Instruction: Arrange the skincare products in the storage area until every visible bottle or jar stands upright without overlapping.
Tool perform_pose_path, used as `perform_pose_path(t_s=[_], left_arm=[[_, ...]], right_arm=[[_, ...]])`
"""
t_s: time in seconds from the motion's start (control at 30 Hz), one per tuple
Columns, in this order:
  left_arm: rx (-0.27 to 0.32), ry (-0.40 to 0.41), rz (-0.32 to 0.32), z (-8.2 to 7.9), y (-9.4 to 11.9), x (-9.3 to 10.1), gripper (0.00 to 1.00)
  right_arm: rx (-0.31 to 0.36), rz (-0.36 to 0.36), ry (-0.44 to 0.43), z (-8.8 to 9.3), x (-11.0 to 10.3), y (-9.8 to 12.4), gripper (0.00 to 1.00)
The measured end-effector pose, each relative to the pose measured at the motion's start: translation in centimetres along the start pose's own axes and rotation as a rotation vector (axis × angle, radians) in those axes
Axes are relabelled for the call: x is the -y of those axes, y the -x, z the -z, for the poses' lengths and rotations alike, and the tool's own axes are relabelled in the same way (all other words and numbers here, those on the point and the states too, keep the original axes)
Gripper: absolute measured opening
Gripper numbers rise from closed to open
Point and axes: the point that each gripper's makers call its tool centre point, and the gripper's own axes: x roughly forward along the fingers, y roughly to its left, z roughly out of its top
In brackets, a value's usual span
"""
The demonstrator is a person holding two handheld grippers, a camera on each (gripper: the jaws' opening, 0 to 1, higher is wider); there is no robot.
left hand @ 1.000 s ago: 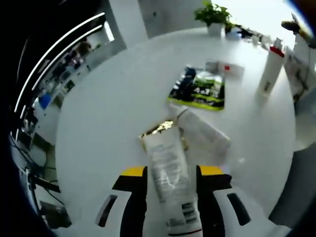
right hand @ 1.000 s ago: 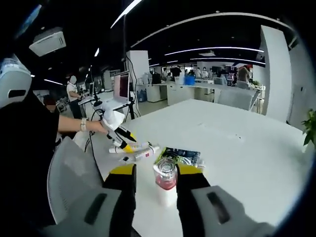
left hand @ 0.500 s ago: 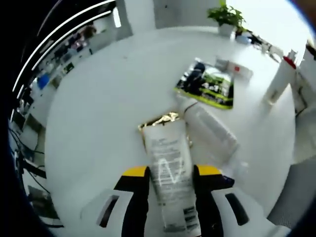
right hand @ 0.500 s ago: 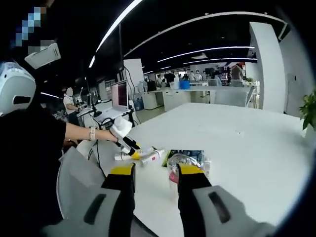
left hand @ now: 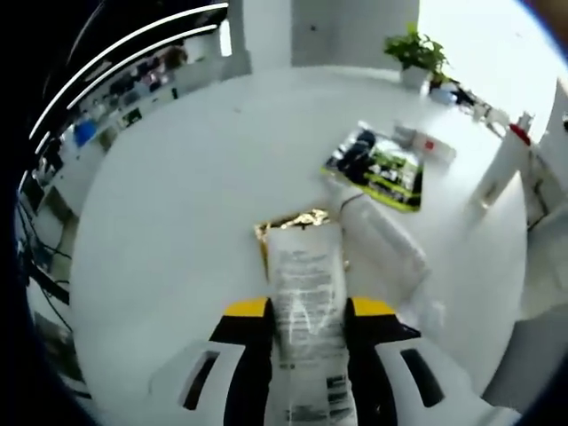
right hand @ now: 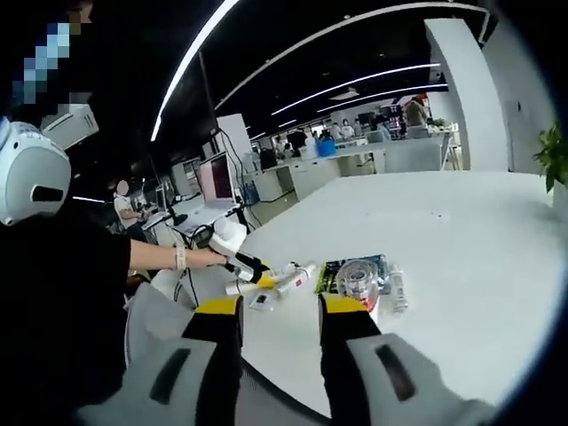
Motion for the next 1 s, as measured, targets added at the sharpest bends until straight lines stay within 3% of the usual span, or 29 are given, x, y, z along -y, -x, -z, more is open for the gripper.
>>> perform_pose_path(t_s=[0.4, 0.47, 0.6, 0.7, 1.0], left_arm=[[0.049, 0.161, 0.049, 0.0, 1.1, -0.4, 0.25], [0.098, 0.224, 0.067, -0.3, 1.7, -0.3, 0.25], [0.168, 0.238, 0.073, -0.8, 3.4, -0.2, 0.25], [0.261, 0.264, 0.089, -1.9, 5.4, 0.4, 0.25], [0.434, 0.2, 0.118, -5.4, 10.1, 3.7, 0.25]], right_arm=[[-0.022, -0.024, -0.043, 1.0, -1.6, -1.3, 0.35], [-0.019, -0.029, -0.041, 0.9, -1.8, -1.7, 0.34], [-0.023, -0.041, -0.033, 1.0, -2.3, -2.4, 0.34], [-0.027, -0.062, -0.032, 1.2, -2.9, -2.8, 0.33], [-0.032, -0.125, 0.012, 0.8, -4.7, -4.4, 0.32]])
